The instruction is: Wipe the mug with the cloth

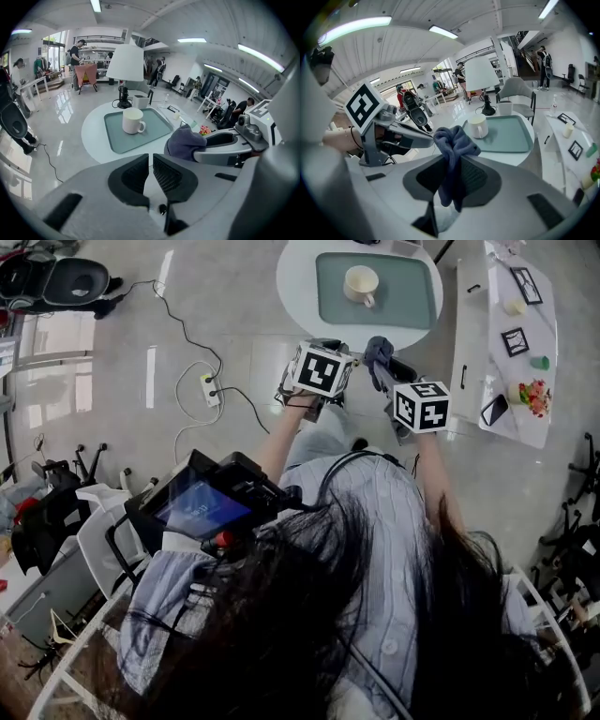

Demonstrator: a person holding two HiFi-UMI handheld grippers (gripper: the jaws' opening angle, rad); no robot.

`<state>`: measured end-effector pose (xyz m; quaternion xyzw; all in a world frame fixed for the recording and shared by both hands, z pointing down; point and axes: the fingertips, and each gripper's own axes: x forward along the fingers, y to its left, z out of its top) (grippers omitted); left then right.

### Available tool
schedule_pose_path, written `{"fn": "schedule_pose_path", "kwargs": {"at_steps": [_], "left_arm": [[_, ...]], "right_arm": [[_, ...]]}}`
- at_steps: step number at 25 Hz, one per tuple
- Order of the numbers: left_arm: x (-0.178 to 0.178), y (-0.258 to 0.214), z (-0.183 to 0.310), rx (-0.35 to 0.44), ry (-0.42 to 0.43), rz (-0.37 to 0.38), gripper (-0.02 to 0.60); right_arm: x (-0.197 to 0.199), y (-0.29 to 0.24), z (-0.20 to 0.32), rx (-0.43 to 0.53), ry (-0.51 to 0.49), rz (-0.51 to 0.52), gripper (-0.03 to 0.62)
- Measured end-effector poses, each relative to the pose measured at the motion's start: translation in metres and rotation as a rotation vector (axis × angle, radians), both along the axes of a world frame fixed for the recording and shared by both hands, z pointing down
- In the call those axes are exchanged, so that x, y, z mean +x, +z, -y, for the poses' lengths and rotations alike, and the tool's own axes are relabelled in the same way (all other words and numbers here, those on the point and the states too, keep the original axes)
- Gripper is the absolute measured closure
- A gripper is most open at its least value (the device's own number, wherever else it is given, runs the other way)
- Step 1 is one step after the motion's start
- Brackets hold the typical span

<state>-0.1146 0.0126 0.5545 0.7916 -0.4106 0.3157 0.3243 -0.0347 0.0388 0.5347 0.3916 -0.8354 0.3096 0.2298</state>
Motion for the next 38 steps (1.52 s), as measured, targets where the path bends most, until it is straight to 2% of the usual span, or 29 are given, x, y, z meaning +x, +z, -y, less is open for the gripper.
{"fn": "schedule_pose_path", "kwargs": {"at_steps": [9, 14, 23, 30, 38], "left_arm": [[0.025, -0.028, -0.067, 0.065, -0.051, 0.002, 0.538], [0.040, -0.027, -0.117, 0.048, -0.077, -0.006, 0.538], [0.039, -0.019, -0.194, 0.033, -0.093, 0.031, 0.538], [0.027, -0.020, -0.222, 0.044, -0.104, 0.038, 0.538], [0.022, -0.025, -0.228, 0.069, -0.125, 0.021, 0.538]], "right_arm": [[0.021, -0.007, -0.070, 0.025, -0.061, 0.025, 0.488], [0.037, -0.008, -0.114, 0.030, -0.076, 0.047, 0.488], [0.035, -0.007, -0.177, 0.043, -0.096, 0.084, 0.488], [0.023, -0.007, -0.198, 0.049, -0.119, 0.091, 0.488], [0.014, -0.014, -0.203, 0.070, -0.159, 0.090, 0.488]]}}
